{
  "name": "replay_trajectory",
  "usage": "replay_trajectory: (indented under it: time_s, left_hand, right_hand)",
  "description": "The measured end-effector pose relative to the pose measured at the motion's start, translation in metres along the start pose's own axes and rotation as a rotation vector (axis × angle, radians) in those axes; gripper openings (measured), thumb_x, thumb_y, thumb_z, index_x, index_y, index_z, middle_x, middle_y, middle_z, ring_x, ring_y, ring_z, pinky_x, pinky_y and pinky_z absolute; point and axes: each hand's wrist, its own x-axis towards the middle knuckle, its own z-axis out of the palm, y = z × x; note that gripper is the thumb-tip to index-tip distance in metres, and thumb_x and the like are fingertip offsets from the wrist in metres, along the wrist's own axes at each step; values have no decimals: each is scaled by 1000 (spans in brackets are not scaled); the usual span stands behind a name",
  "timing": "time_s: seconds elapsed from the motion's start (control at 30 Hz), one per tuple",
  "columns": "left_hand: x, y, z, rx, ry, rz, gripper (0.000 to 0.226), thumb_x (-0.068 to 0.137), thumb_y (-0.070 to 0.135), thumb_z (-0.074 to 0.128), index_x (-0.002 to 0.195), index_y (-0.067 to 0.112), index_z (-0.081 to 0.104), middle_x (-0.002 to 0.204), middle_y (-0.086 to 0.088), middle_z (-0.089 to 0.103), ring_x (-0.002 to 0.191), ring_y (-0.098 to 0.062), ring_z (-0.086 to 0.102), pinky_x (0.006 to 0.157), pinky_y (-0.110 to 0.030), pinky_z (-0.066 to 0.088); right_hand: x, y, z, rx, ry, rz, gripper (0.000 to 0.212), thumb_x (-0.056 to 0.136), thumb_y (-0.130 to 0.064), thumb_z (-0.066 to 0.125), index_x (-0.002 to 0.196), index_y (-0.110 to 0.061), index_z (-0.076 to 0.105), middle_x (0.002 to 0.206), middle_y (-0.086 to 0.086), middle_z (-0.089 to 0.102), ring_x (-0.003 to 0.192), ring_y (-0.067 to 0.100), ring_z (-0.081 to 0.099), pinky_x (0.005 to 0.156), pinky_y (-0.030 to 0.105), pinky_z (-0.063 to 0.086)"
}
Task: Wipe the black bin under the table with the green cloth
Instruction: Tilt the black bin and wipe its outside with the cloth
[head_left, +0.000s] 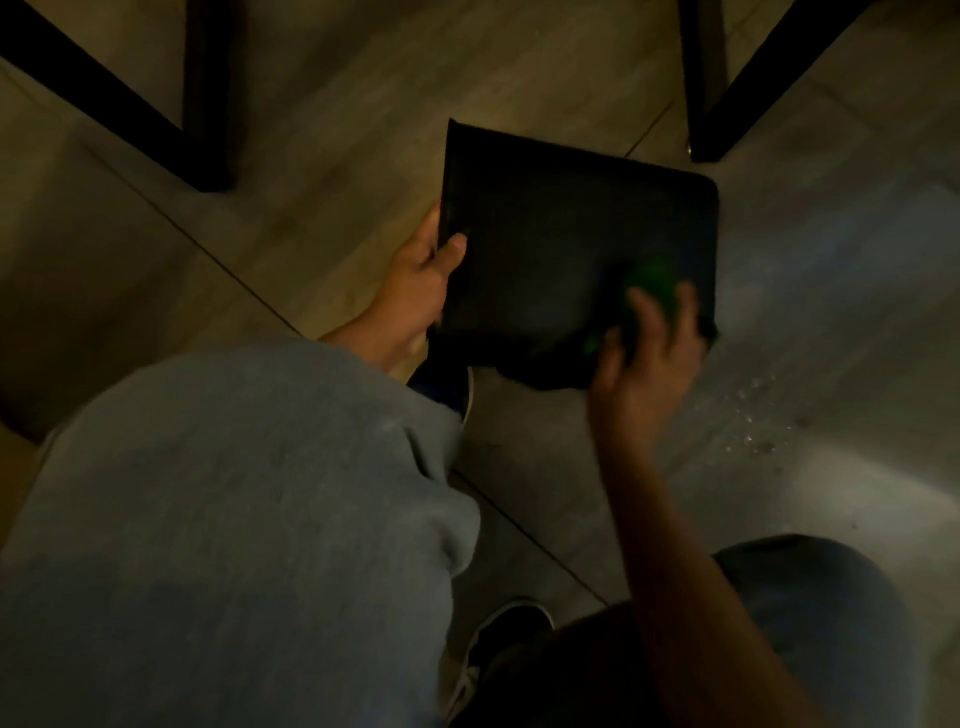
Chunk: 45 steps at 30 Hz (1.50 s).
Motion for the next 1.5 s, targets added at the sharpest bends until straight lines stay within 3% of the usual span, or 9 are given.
replay_trajectory:
  time_s: [0.1, 0.3, 0.4, 0.53, 0.73, 0.87, 1.03, 1.27, 1.5]
  left_hand:
    - [1, 3, 1, -7, -9, 5, 61, 103, 32, 54, 161, 31, 33, 162, 5, 44, 148, -15, 43, 126, -44, 34]
    - [-7, 5, -8, 41, -25, -40, 57, 102, 40, 53, 157, 38, 38, 157, 7, 50, 143, -14, 49, 124, -45, 38]
    - [-9, -1, -7, 27, -75, -97, 59, 101, 41, 55, 157, 37, 37, 154, 5, 54, 141, -16, 53, 121, -49, 41]
    - [-13, 2, -1, 33, -143, -68, 50, 108, 25, 50, 157, 31, 41, 150, 4, 59, 138, -14, 56, 120, -45, 42]
    - [-13, 0, 1, 42, -117, -50, 57, 101, 38, 55, 155, 39, 39, 158, 8, 49, 146, -13, 46, 125, -47, 34]
    - [-14, -1, 1, 17, -75, -79, 58, 102, 37, 54, 157, 32, 39, 157, 6, 50, 145, -14, 47, 125, -46, 36]
    - [-14, 2, 5, 15, -64, -93, 55, 105, 32, 53, 158, 30, 39, 155, 3, 53, 141, -15, 52, 122, -45, 40]
    - [-15, 0, 9, 34, -56, -53, 56, 104, 31, 53, 158, 30, 39, 157, 1, 51, 145, -17, 48, 125, -47, 35]
    - [-10, -3, 8, 41, -29, -1, 55, 104, 33, 53, 158, 30, 39, 158, 2, 50, 146, -17, 47, 126, -49, 33]
  right_hand:
    - [30, 6, -14, 244, 178, 472, 52, 96, -38, 53, 147, -30, 50, 166, 9, 34, 149, 26, 41, 119, 51, 41]
    - [-28, -37, -3, 221, 247, 638, 59, 101, -31, 54, 157, -17, 41, 172, 19, 12, 158, 32, 23, 126, 37, 27]
    - [-43, -82, 14, 152, 114, 421, 53, 100, -20, 55, 153, -21, 49, 173, 16, 16, 160, 37, 15, 127, 58, 24]
    - [-42, -97, 22, 16, -149, -156, 48, 96, -28, 51, 143, -27, 60, 167, 12, 35, 158, 40, 22, 128, 60, 12]
    - [20, 22, -32, -1, 141, 560, 67, 93, -47, 36, 152, -18, 50, 164, 14, 39, 149, 36, 40, 120, 58, 35]
    - [-43, -47, -5, -24, 32, 253, 48, 98, -27, 49, 145, -18, 57, 165, 15, 38, 155, 42, 27, 129, 53, 19]
    - [-25, -57, 5, -65, -70, -63, 30, 90, -28, 65, 120, -24, 67, 135, 16, 63, 126, 41, 54, 104, 50, 42]
    - [86, -16, -48, -2, -65, 425, 55, 91, -34, 74, 141, -28, 52, 139, 9, 54, 123, 26, 60, 105, 34, 49]
    - [93, -18, -85, 571, -493, 543, 45, 90, -26, 80, 131, -32, 62, 128, 1, 67, 106, 21, 74, 81, 34, 64]
